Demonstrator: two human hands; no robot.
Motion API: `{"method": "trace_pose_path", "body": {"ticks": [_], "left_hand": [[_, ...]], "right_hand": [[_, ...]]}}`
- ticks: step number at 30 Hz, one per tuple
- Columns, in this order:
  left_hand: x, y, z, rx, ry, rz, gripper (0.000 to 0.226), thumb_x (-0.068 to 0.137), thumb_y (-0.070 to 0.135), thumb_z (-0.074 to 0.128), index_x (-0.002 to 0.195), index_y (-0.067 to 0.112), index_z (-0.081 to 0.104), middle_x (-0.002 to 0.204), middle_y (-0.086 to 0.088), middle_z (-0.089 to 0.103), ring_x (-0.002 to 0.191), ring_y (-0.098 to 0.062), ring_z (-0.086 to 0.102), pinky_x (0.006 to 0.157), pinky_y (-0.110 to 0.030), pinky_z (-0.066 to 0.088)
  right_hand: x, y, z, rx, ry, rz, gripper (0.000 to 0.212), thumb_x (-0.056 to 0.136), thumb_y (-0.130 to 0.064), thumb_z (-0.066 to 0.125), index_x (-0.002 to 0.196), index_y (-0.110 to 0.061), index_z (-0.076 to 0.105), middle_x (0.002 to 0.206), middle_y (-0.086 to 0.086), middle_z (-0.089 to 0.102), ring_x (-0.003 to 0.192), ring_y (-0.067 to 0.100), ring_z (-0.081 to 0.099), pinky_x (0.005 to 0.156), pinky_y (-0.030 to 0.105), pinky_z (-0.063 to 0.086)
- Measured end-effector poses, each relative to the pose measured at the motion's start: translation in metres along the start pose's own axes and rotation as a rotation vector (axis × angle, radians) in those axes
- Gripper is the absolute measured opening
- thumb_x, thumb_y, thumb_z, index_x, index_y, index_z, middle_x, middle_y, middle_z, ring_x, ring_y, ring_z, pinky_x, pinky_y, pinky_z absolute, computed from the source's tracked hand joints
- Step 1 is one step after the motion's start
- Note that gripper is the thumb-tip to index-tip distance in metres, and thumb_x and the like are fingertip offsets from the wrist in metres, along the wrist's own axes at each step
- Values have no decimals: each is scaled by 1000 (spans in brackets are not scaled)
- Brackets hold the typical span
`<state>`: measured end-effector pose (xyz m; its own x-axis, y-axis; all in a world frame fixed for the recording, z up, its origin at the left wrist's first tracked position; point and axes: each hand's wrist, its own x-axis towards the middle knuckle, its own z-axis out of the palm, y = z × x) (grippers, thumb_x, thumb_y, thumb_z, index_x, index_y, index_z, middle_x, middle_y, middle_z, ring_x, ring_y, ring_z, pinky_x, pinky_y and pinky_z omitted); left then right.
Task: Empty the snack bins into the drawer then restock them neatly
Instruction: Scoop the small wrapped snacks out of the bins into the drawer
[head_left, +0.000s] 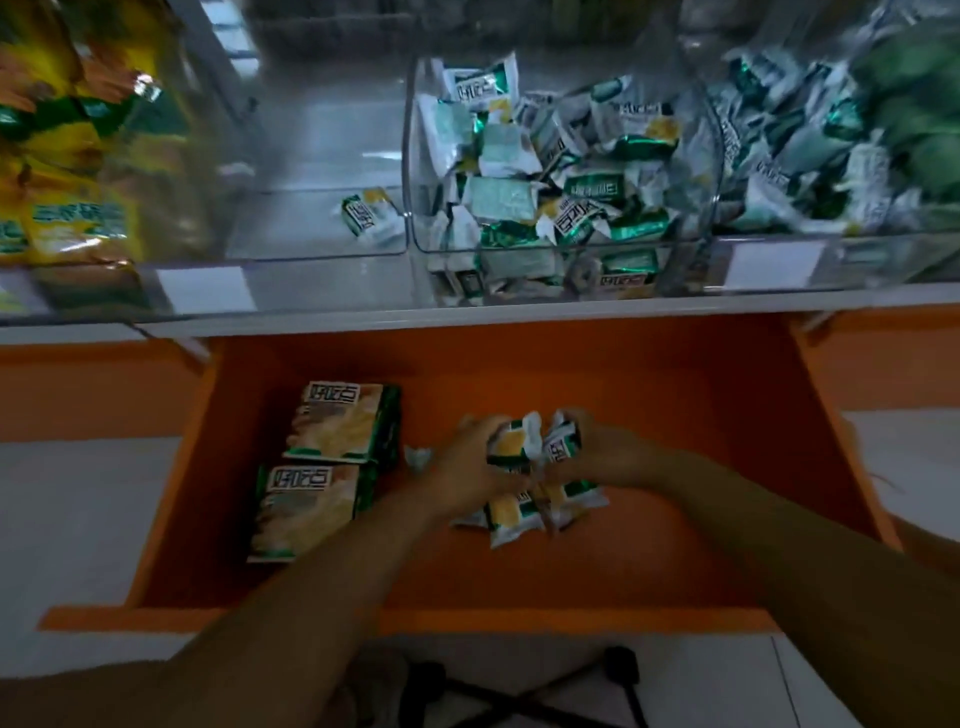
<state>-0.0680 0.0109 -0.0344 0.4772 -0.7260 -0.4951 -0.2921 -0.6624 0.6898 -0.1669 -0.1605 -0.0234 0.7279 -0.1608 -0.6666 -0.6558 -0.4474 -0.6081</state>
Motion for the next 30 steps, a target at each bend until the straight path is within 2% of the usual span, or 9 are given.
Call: {"method": "trace_pose_path", "body": {"ticks": [3,6,12,16,19,21,24,27,30], "left_hand": [[27,-31,27,-13,-57,-98,85,83,31,77,152,21,27,153,-7,25,138,-27,36,107,-40,43],[40,-54,40,-39,-68,-130,84,83,25,78,151,21,29,156,-7,20,141,-26,34,109,-38,41],[64,-81,54,53,-150,-119,88,82,21,79,153,25,27,159,-6,10,141,-29,32,107,-44,43],[66,-94,61,119,-140,-115,92,82,8,77,154,28,23,163,-4,-4,148,-26,19,108,-37,43],[62,-97,55,116,-125,-131,88,85,7,73,154,28,23,164,-2,-7,150,-23,10,109,-30,36],[56,-89,44,89,-131,-125,82,89,13,71,155,27,23,164,-2,-7,151,-24,7,111,-35,35],[40,-63,16,136,-77,-38,73,94,20,66,153,31,25,163,-1,8,148,-25,19,110,-42,38],[11,-26,-24,168,90,95,56,97,31,59,148,34,36,153,5,29,130,-15,44,103,-30,42],[-27,14,-74,136,294,249,46,94,33,62,138,37,48,136,12,46,115,2,47,95,-17,40]], "right_hand": [[35,42,20,82,-30,100,77,80,-24,79,140,-15,32,134,8,50,107,20,54,83,34,50],[57,68,40,84,-65,152,99,79,-26,79,151,-14,13,148,10,37,119,29,50,91,42,49],[87,79,77,118,-35,143,85,76,-23,82,142,-13,30,136,15,45,106,29,55,85,31,49],[90,89,83,117,44,211,78,77,-30,80,140,-22,34,139,12,29,114,37,50,89,40,53],[86,99,75,70,151,243,68,82,-29,75,139,-22,38,136,15,41,103,35,58,73,35,53],[78,96,67,39,191,243,62,86,-29,71,139,-19,40,134,16,46,98,31,59,66,29,47],[63,73,52,20,222,179,56,91,-35,66,138,-20,42,134,12,48,104,28,58,74,33,46],[42,30,35,52,265,26,45,96,-31,58,136,-19,45,120,7,56,91,21,61,72,34,49],[16,-23,9,63,347,-168,32,95,-30,58,126,-25,50,100,-6,57,94,17,63,74,27,53]]}}
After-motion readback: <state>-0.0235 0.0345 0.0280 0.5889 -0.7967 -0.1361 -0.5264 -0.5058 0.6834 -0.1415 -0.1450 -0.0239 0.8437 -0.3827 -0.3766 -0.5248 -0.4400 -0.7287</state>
